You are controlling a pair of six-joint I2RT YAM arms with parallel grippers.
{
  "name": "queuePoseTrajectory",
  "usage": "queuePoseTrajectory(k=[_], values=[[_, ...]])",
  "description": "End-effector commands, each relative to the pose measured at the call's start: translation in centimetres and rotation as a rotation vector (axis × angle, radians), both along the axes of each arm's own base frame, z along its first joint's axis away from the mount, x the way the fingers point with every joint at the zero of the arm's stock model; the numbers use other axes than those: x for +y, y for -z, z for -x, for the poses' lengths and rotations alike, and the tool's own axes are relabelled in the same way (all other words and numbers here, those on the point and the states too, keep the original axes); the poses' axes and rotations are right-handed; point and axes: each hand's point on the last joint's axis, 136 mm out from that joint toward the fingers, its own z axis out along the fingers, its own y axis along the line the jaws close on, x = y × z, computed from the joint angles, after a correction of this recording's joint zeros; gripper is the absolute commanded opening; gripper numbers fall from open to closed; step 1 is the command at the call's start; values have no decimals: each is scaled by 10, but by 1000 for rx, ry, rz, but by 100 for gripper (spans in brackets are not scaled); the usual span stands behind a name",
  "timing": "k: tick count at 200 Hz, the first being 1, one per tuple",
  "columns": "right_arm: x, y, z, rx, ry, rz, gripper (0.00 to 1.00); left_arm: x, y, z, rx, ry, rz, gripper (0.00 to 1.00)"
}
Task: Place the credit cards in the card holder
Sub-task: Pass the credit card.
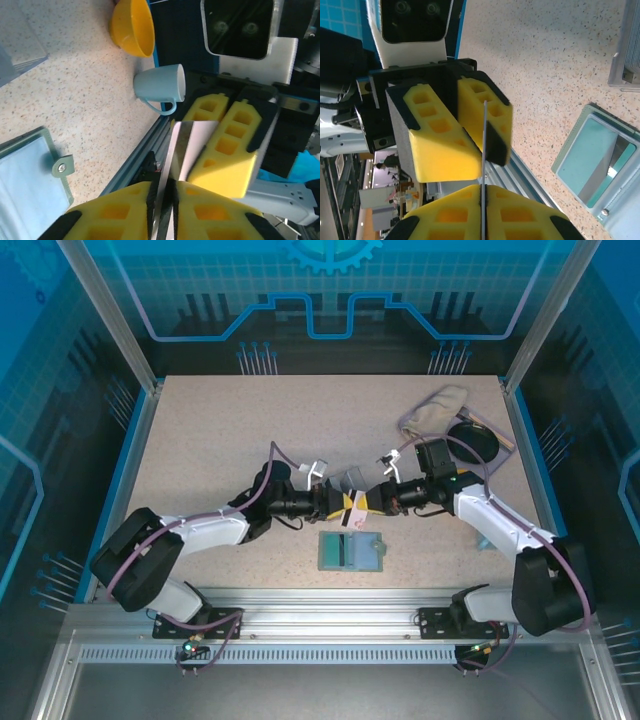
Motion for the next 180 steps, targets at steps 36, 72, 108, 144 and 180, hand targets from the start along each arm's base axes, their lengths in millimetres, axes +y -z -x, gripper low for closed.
queuePoseTrajectory(k=[36,72,108,144,180], values=[[-8,-3,-10,-17,18,35,20,3,-12,2,-42,14,-5,0],[-53,69,-1,18,157,473,50,24,33,-1,44,-148,-171,0],[-78,113,23,1,211,788,69,32,71,13,86,-251,-307,0],[-70,134,34,5,190,856,86,31,89,26,97,-274,-378,0],[-59,149,35,28,156,859,78,22,105,31,99,-250,-398,0]])
